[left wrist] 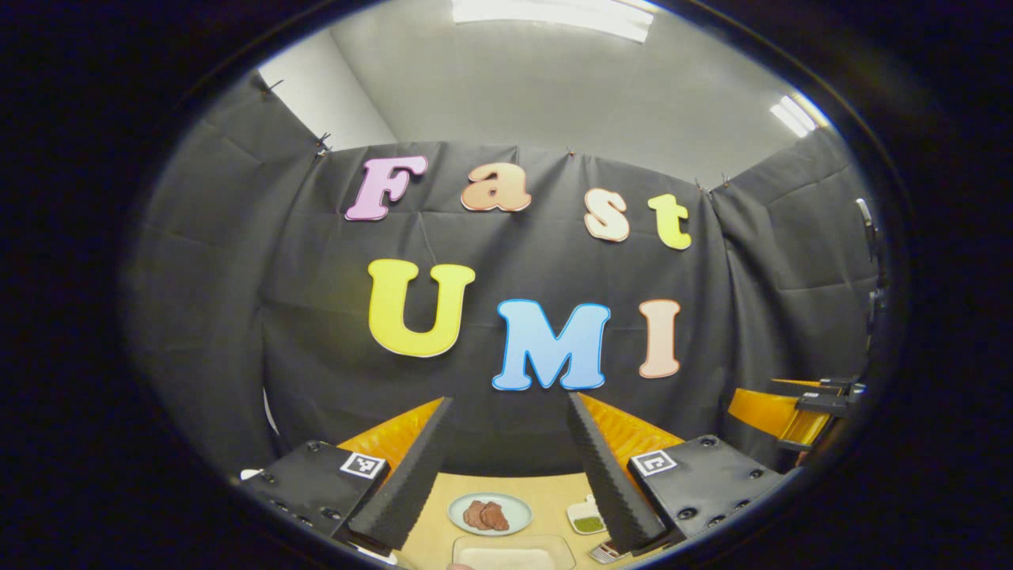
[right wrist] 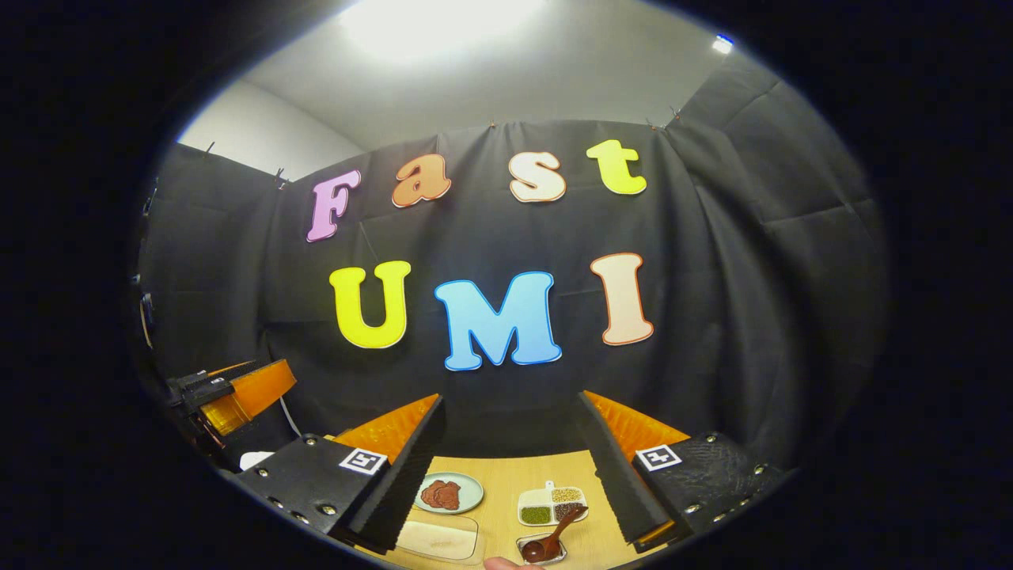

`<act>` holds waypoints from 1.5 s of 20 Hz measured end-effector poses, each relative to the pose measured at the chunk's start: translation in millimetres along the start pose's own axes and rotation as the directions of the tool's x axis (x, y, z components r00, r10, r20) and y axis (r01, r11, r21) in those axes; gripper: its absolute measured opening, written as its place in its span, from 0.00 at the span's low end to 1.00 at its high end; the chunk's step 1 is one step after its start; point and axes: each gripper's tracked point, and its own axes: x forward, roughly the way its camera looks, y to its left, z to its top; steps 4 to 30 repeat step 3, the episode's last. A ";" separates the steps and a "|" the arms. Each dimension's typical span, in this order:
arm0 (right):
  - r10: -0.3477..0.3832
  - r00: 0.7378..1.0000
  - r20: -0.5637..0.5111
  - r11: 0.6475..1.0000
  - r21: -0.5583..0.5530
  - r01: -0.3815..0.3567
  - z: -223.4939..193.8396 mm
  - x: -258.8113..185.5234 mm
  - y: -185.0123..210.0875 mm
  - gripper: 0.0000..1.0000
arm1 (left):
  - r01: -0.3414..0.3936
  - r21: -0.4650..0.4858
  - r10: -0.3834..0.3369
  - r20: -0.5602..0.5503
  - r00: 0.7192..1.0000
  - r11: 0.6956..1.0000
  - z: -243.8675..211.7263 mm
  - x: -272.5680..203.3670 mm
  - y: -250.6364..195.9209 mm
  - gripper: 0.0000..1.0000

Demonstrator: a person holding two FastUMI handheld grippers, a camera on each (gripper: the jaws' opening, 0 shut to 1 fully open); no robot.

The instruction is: Close the left gripper, press the button to open the rice cooker; take a wooden spoon from the chopstick holder with the right hand, scoop a spoonful of rice and pour it into the rice cooker, then put the wooden spoon back into the chopstick holder.

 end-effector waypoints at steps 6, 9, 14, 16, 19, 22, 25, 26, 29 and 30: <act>-0.006 1.000 0.007 1.000 -0.004 0.006 2.5 -2.1 5.1 0.99 | 0.020 0.029 -0.020 -0.017 1.000 0.999 -5.1 -2.6 -1.8 0.97; -0.006 1.000 0.007 1.000 -0.004 0.006 2.5 -2.1 5.1 0.99 | 0.020 0.029 -0.020 -0.017 1.000 0.999 -5.1 -2.6 -1.8 0.97; -0.006 1.000 0.007 1.000 -0.004 0.006 2.5 -2.1 5.1 0.99 | 0.020 0.029 -0.020 -0.017 1.000 0.999 -5.1 -2.6 -1.8 0.97; -0.006 1.000 0.007 1.000 -0.004 0.006 2.5 -2.1 5.1 0.99 | 0.020 0.029 -0.020 -0.017 1.000 0.999 -5.1 -2.6 -1.8 0.97; -0.006 1.000 0.007 1.000 -0.004 0.006 2.5 -2.1 5.1 0.99 | 0.020 0.029 -0.020 -0.017 1.000 0.999 -5.1 -2.6 -1.8 0.97; -0.006 1.000 0.007 1.000 -0.004 0.006 2.5 -2.1 5.1 0.99 | 0.020 0.029 -0.020 -0.017 1.000 0.999 -5.1 -2.6 -1.8 0.97; -0.006 1.000 0.007 1.000 -0.004 0.006 2.5 -2.1 5.1 0.99 | 0.020 0.029 -0.020 -0.017 1.000 0.999 -5.1 -2.6 -1.8 0.97; -0.006 1.000 0.007 1.000 -0.004 0.006 2.5 -2.1 5.1 0.99 | 0.020 0.029 -0.020 -0.017 1.000 0.999 -5.1 -2.6 -1.8 0.97; -0.006 1.000 0.007 1.000 -0.004 0.006 2.5 -2.1 5.1 0.99 | 0.020 0.029 -0.020 -0.017 1.000 0.999 -5.1 -2.6 -1.8 0.97; -0.006 1.000 0.007 1.000 -0.004 0.006 2.5 -2.1 5.1 0.99 | 0.020 0.029 -0.020 -0.017 1.000 0.999 -5.1 -2.6 -1.8 0.97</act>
